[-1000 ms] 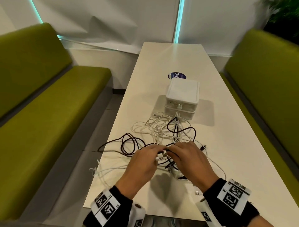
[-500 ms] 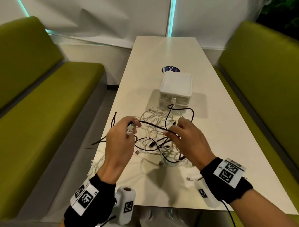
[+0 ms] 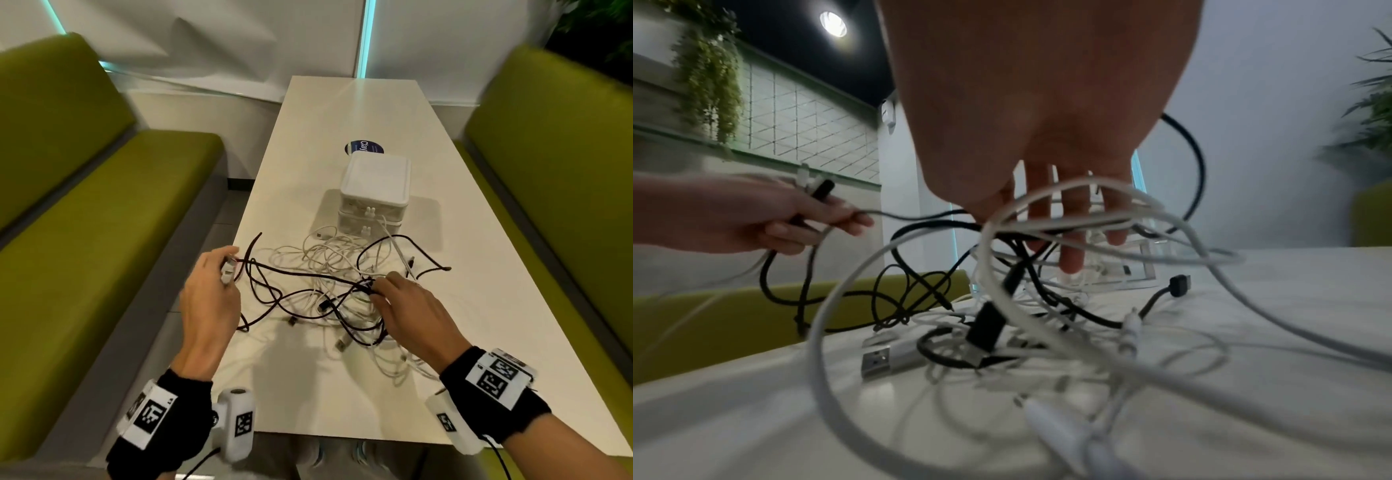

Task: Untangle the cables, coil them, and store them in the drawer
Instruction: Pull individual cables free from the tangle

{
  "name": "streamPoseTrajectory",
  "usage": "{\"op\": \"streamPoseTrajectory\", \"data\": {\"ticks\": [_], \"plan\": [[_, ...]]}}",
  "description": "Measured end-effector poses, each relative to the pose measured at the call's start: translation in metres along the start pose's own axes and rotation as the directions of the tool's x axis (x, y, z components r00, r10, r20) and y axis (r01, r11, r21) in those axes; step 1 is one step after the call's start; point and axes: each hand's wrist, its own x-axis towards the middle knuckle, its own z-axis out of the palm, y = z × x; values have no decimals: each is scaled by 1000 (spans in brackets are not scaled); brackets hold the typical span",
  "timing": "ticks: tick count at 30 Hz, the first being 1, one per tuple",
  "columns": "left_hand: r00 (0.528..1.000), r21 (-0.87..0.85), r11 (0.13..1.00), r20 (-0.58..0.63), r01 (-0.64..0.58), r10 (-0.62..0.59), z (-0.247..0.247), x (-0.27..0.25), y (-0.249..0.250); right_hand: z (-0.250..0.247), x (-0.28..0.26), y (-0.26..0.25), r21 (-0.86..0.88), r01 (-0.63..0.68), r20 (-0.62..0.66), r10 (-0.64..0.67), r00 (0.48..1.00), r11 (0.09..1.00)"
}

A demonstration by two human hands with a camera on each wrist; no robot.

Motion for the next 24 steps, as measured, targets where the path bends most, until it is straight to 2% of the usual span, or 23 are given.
{"op": "streamPoseTrajectory", "data": {"ticks": [2, 3, 4, 6, 8, 9, 10, 12, 15, 17, 19, 22, 24], "plan": [[995, 35, 994, 16, -102, 102, 1, -9, 14, -2, -1, -4, 27, -29, 49, 28, 998, 999], [986, -10, 986, 35, -165, 165, 2, -16, 24, -3, -1, -6, 31, -41, 70, 39, 997, 999], [968, -69, 970, 81, -232, 237, 6, -25, 34, -4, -1, -9, 33, -42, 84, 39, 996, 999], [898, -126, 931, 247, -342, 363, 22, -42, 49, -5, -2, -15, 36, -29, 89, 26, 996, 999], [816, -70, 910, 418, -408, 398, 43, -55, 54, -7, -3, -20, 18, 2, 72, -3, 997, 1000], [791, 4, 902, 483, -431, 376, 50, -58, 54, -7, -4, -20, 6, 23, 57, -24, 998, 1000], [786, 86, 895, 520, -439, 335, 55, -59, 54, -8, -6, -20, -7, 38, 41, -38, 998, 999], [807, 165, 894, 521, -416, 279, 56, -57, 53, -8, -10, -17, -33, 46, 20, -45, 999, 998], [851, 94, 918, 422, -386, 314, 47, -50, 52, -4, -13, -14, -76, 43, 4, -42, 999, 996], [890, -6, 936, 307, -352, 337, 37, -45, 52, -2, -12, -15, -73, 26, 6, -25, 1000, 997], [931, -163, 950, 211, -267, 298, 29, -39, 51, -3, -9, -16, -63, 1, -8, -2, 1000, 998], [975, -424, 896, 106, -133, 195, 13, -28, 53, -4, -8, -15, -98, -34, 20, 36, 999, 995], [993, -497, 864, 29, -87, 116, 3, -16, 50, -5, -8, -12, -100, -65, 53, 70, 996, 993]]}}
